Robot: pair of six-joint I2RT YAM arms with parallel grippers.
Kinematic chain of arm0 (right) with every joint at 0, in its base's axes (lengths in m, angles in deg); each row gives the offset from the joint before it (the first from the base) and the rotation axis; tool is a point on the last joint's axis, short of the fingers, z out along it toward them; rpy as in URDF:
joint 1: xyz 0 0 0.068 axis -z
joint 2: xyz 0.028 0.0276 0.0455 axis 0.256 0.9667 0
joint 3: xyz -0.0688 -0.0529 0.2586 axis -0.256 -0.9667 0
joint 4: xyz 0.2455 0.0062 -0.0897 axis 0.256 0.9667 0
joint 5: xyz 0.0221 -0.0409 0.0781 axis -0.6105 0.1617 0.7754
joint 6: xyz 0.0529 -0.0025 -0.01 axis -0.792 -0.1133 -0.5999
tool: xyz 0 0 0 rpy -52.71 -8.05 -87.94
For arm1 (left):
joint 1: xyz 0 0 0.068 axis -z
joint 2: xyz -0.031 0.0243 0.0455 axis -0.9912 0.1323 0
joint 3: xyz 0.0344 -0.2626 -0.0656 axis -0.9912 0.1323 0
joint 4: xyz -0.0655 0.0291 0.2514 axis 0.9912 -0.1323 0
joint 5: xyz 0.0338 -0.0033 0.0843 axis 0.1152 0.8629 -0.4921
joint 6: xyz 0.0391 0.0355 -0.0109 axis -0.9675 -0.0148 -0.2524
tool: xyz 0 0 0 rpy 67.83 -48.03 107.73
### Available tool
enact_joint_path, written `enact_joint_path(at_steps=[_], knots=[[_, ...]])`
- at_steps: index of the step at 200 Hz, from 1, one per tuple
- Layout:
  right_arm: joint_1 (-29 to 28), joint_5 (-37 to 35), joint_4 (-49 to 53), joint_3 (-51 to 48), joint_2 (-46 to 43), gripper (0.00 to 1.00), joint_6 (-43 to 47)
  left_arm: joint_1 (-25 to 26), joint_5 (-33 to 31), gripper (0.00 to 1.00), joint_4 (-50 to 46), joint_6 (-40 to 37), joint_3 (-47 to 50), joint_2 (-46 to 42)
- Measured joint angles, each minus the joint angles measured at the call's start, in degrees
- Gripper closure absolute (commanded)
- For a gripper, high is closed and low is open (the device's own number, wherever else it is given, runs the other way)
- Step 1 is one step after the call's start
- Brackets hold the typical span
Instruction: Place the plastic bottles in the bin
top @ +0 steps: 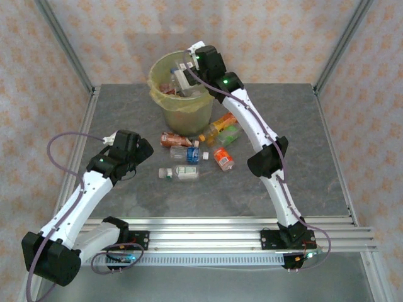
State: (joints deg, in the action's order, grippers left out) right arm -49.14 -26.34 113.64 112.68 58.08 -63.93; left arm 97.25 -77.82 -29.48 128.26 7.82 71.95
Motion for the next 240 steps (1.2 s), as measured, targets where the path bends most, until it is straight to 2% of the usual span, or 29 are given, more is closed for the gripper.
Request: enact_joint_path(at_steps=[66, 129, 151, 177, 189, 240], knots=[[-0.3, 4.7, -0.1, 0.0, 0.3, 0.04, -1.7, 0.0, 0.0, 0.0, 0.3, 0.0, 0.0, 0.3], [-1.7, 3.1, -0.5, 0.2, 4.6, 0.05, -0.4, 0.0, 1.3, 0.0, 3.2, 0.0, 0.0, 2.9], [-1.9, 0.6, -1.7, 0.7, 5.9, 0.14, 0.3, 0.0, 1.8, 0.01, 5.2, 0.0, 0.0, 4.1], [-2.4, -3.4, -3.3, 1.0, 6.2, 0.36, 0.7, 0.0, 2.9, 0.05, 7.1, 0.1, 0.0, 6.0], [-2.4, -5.0, -3.9, 1.1, 6.2, 0.42, 0.7, 0.0, 3.3, 0.08, 8.2, 0.4, -0.2, 7.1], [-2.3, -8.6, -5.0, 1.1, 6.2, 0.43, 1.0, 0.0, 4.3, 0.12, 12.0, 0.7, -2.1, 12.3]])
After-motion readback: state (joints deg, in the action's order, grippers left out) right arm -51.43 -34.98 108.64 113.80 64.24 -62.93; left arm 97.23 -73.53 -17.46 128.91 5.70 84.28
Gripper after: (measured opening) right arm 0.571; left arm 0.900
